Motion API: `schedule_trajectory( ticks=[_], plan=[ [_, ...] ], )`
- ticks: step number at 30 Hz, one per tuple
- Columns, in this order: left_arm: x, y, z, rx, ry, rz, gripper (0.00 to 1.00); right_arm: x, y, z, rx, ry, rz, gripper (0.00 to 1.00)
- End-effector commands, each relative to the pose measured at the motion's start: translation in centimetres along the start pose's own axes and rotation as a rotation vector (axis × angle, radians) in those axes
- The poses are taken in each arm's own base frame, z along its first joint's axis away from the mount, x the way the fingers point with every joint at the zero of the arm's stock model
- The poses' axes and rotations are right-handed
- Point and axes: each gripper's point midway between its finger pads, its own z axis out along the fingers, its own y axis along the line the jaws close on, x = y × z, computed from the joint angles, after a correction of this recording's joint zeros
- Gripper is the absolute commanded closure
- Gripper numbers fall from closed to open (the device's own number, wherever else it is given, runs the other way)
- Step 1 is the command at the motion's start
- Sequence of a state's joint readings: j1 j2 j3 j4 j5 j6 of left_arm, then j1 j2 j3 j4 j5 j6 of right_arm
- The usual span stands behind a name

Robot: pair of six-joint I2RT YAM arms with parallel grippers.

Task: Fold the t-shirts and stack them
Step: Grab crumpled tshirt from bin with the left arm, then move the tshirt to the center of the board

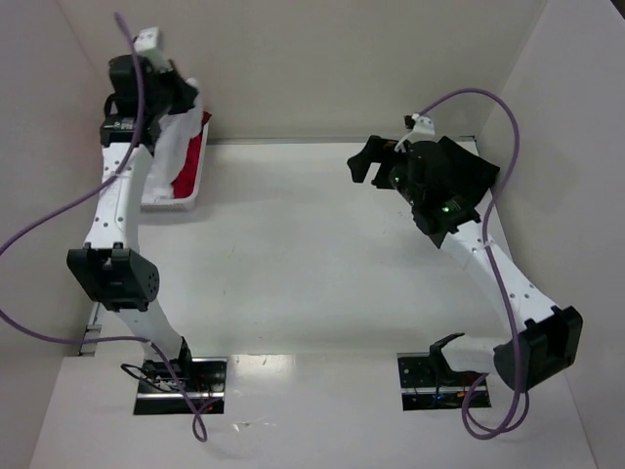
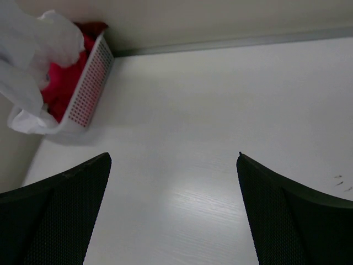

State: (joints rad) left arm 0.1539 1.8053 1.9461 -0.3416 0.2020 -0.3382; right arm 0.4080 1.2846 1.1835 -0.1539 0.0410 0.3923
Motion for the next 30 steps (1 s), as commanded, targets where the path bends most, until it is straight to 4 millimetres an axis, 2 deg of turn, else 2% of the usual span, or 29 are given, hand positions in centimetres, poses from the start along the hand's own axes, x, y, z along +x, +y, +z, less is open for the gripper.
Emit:
schedule_trajectory(
  ticks=[1, 2, 3, 4, 7, 8, 9, 10, 12, 13, 14, 15, 16, 18, 19, 20, 21, 25, 30],
  plan=[
    [-4.0, -14.2, -7.9, 0.265, -0.073, 0.150, 1.00, -8.2, 2.5, -4.6, -0.054, -0.213, 0.028, 0.00],
    [-4.0, -18.6, -10.5, 0.338, -0.085, 0.169, 1.00, -9.5, 2.5, -5.9, -0.063, -0.244, 0.030, 0.00],
    [-4.0, -20.4, -11.7, 0.371, -0.093, 0.163, 1.00, -10.3, 2.9, -7.2, -0.074, -0.268, 0.031, 0.00],
    [-3.9, -23.5, -14.2, 0.449, -0.103, 0.161, 1.00, -11.3, 2.9, -8.0, -0.081, -0.295, 0.032, 0.00],
    [-2.4, -26.7, -17.0, 0.539, -0.064, 0.155, 1.00, -12.4, 2.2, -9.9, -0.060, -0.333, 0.058, 0.00],
    [-1.3, -27.6, -18.0, 0.564, -0.045, 0.160, 1.00, -12.9, 1.9, -11.2, -0.056, -0.357, 0.060, 0.00],
    [-1.7, -27.9, -19.0, 0.578, -0.060, 0.160, 1.00, -13.3, 2.0, -12.1, -0.057, -0.378, 0.062, 0.00],
    [-0.2, -27.0, -19.8, 0.568, -0.023, 0.141, 1.00, -12.9, 1.3, -13.1, -0.038, -0.389, 0.064, 0.00],
    [0.4, -26.6, -20.6, 0.576, -0.012, 0.143, 1.00, -12.4, 1.1, -13.4, -0.039, -0.386, 0.075, 0.00],
    [-0.1, -26.1, -21.5, 0.562, -0.046, 0.149, 1.00, -11.4, 0.7, -13.1, -0.032, -0.367, 0.087, 0.00],
    [0.8, -25.3, -20.7, 0.525, -0.036, 0.162, 0.99, -10.4, 0.6, -12.5, -0.037, -0.338, 0.098, 0.00],
    [1.0, -25.1, -20.9, 0.524, -0.033, 0.162, 0.99, -10.5, 0.7, -12.9, -0.041, -0.346, 0.098, 0.00],
    [1.0, -25.1, -20.9, 0.524, -0.035, 0.171, 0.99, -9.7, 1.2, -12.6, -0.078, -0.313, 0.104, 0.00],
    [3.2, -25.3, -20.5, 0.563, 0.028, 0.194, 0.91, -8.2, 1.4, -11.9, -0.106, -0.270, 0.119, 0.00],
    [5.3, -25.0, -19.8, 0.565, 0.083, 0.197, 0.60, -7.6, 1.2, -11.8, -0.105, -0.266, 0.128, 0.00],
    [8.2, -24.4, -18.5, 0.556, 0.156, 0.209, 0.17, -6.5, 0.8, -11.6, -0.095, -0.247, 0.129, 0.00],
    [11.1, -23.2, -17.1, 0.505, 0.231, 0.204, 0.00, -6.1, 0.6, -11.8, -0.092, -0.241, 0.129, 0.00],
    [14.8, -20.6, -15.1, 0.383, 0.309, 0.194, 0.00, -4.8, -0.6, -11.5, -0.044, -0.218, 0.134, 0.00],
    [15.7, -19.5, -15.2, 0.345, 0.323, 0.209, 0.00, -1.5, -1.2, -9.3, -0.043, -0.111, 0.143, 0.00]
  ],
)
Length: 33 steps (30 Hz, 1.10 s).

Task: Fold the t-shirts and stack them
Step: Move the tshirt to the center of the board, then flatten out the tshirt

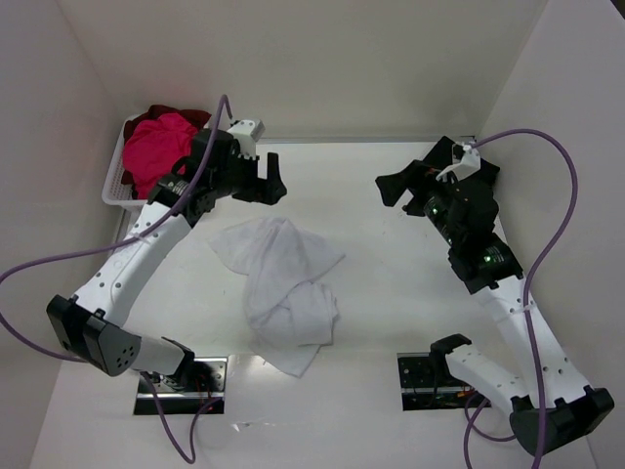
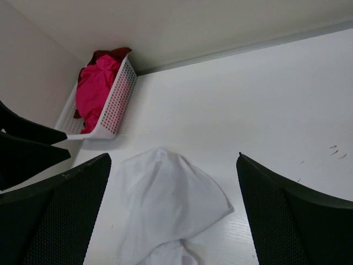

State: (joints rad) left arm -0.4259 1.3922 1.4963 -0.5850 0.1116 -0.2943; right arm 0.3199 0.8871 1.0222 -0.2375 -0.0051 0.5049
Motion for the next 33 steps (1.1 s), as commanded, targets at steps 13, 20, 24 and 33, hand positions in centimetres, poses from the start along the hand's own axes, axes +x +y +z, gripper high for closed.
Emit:
schedule_trajectory(
  ticks=[13, 20, 24, 33],
  plan=[
    [4.7, 2.5, 0.1, -0.097, 0.073, -0.045, 0.00, 16.3, -1.3, -0.2, -0.035, 0.467, 0.090, 0.00],
    [4.4, 3.0, 1.4, -0.117, 0.077, -0.036, 0.00, 22.7, 0.4, -1.0, -0.067, 0.629, 0.090, 0.05],
    [5.2, 3.3, 2.4, -0.124, 0.109, -0.039, 0.00, 27.7, 2.0, -1.7, -0.074, 0.733, 0.022, 0.09],
    [5.4, 3.8, 2.9, -0.130, 0.111, -0.036, 0.00, 30.8, 1.0, -0.1, -0.005, 0.784, -0.018, 0.25]
  ],
)
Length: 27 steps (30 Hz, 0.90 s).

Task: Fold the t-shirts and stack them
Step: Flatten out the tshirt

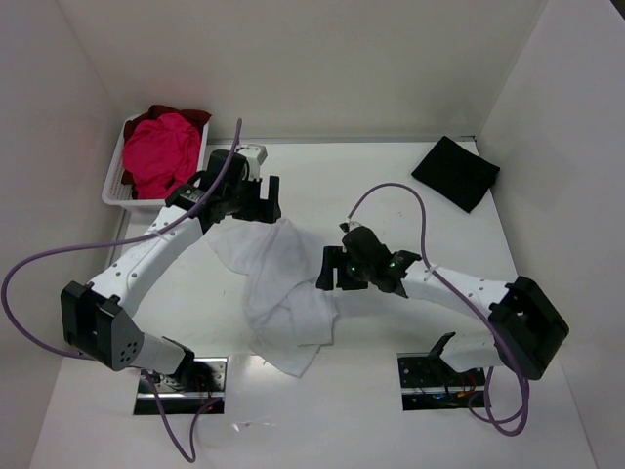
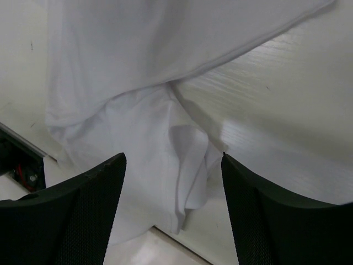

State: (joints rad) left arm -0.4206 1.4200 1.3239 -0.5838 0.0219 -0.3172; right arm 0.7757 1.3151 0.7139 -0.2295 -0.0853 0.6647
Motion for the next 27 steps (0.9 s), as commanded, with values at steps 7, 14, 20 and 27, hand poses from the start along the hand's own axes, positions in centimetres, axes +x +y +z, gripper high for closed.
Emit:
schedule_trajectory(
  ticks=[7, 14, 20, 27],
  plan=[
    [-1.7, -0.3, -0.3, 0.040, -0.053, 0.019, 0.00, -2.9, 1.6, 2.9, -0.015, -0.060, -0.009, 0.31],
    [-1.2, -0.2, 0.5, 0.045, -0.034, 0.029, 0.00, -3.0, 1.6, 3.7, -0.012, -0.057, 0.001, 0.40],
    [-0.8, 0.0, 0.8, 0.032, -0.018, 0.027, 0.00, -2.5, 1.2, 4.7, 0.002, -0.040, 0.012, 0.45],
    [-0.9, -0.2, 0.9, 0.041, -0.016, 0.027, 0.00, -2.8, 0.9, 5.0, 0.020, -0.057, 0.021, 0.68]
  ],
)
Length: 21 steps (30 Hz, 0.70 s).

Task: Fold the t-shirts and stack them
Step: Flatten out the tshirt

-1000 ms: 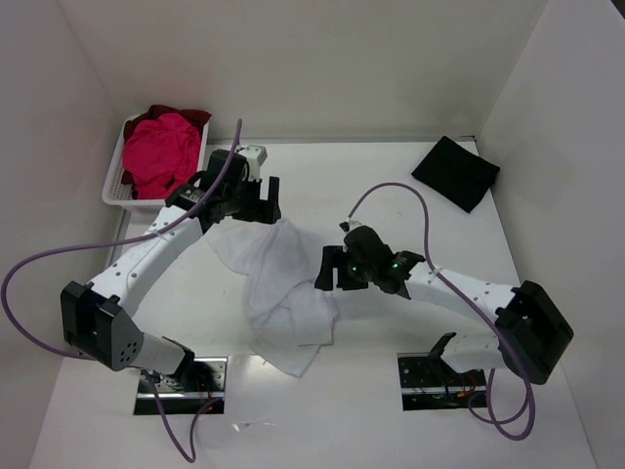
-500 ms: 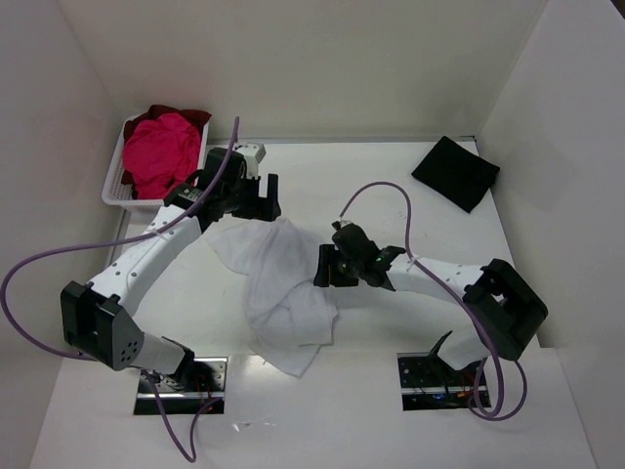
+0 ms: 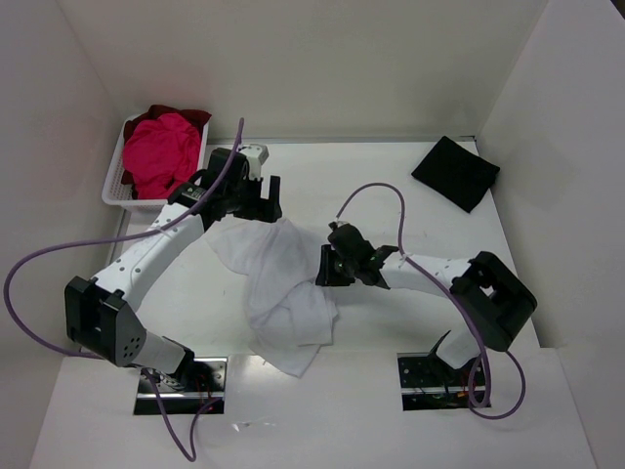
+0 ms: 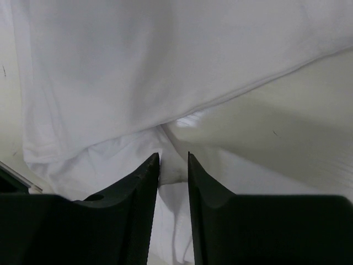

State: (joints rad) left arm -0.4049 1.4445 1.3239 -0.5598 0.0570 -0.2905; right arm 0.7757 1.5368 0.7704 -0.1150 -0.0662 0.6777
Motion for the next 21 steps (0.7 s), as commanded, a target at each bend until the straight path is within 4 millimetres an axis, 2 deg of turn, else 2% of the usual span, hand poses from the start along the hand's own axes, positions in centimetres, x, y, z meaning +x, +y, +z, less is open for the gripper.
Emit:
schedule_trajectory(
  ticks=[1, 2, 3, 9, 15, 17, 20, 21],
  plan=[
    [-0.8, -0.3, 0.1, 0.018, -0.021, 0.012, 0.00, -2.2, 1.1, 0.1, -0.005, -0.072, 0.007, 0.72],
    [-0.6, -0.4, 0.4, 0.025, -0.010, 0.011, 0.00, -2.3, 0.9, -0.1, 0.005, -0.079, 0.008, 0.81],
    [-0.6, -0.4, 0.4, 0.025, -0.010, 0.011, 0.00, -2.9, 0.8, -0.6, 0.026, -0.102, 0.018, 0.85],
    [-0.4, -0.5, 0.7, 0.032, 0.001, 0.010, 0.00, -6.1, -0.7, -4.3, 0.134, -0.250, 0.043, 0.99],
    [0.3, -0.4, 1.2, 0.035, 0.030, 0.007, 0.00, -8.1, -3.1, -7.8, 0.215, -0.346, 0.108, 1.00],
    [0.3, -0.4, 1.2, 0.035, 0.030, 0.007, 0.00, -8.5, -4.8, -8.1, 0.275, -0.362, 0.136, 0.99],
    [0.3, -0.6, 1.2, 0.044, 0.032, 0.007, 0.00, -8.8, -5.8, -8.3, 0.298, -0.366, 0.171, 0.98],
    [0.3, -0.7, 1.2, 0.053, 0.033, 0.016, 0.00, -9.0, -6.9, -8.5, 0.350, -0.377, 0.202, 0.97]
  ],
)
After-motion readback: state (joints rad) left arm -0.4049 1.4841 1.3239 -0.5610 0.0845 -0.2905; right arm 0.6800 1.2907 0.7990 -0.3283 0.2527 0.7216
